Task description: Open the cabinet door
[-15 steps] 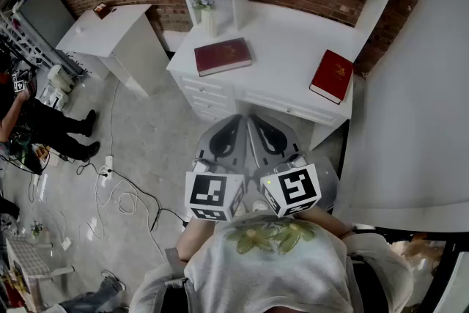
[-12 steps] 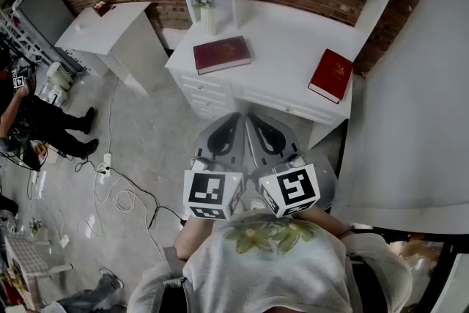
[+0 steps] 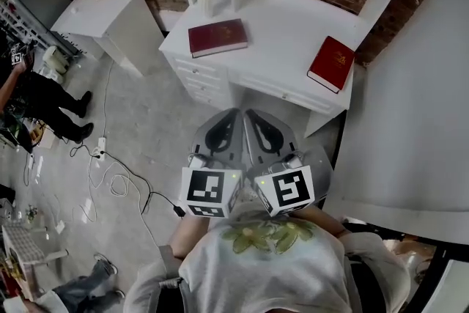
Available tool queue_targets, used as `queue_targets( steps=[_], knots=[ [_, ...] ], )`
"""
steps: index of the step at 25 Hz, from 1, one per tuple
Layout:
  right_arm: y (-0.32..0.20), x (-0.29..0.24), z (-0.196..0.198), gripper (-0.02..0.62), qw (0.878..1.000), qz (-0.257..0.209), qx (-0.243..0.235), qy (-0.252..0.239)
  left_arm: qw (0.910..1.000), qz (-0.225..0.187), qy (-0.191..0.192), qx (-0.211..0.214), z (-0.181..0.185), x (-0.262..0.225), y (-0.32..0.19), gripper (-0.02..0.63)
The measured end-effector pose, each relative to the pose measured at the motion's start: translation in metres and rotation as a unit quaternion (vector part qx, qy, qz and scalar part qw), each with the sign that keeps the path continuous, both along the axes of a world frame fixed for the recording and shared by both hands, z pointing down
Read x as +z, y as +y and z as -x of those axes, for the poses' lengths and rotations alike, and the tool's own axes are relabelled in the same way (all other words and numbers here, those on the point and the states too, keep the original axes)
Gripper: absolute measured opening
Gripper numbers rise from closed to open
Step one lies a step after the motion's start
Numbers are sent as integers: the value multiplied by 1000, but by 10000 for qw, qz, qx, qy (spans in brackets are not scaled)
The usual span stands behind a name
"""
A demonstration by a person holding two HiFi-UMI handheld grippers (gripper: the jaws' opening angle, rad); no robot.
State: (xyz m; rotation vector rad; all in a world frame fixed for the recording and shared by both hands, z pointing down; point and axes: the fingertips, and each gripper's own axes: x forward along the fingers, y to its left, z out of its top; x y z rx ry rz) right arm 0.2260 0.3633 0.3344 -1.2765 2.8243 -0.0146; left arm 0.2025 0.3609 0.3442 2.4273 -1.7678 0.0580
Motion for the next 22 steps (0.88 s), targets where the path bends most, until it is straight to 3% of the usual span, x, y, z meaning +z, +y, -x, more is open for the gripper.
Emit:
queue_targets(
  steps=[9,22],
  knots=[
    [-34,8,6,23,9994,-230,261,79,9998,55,-31,177,5,9,-36,9],
    [-135,-2,98,23,9986,-354,110,364,9994,-246,229,20,97,-4,-137,9]
  ],
)
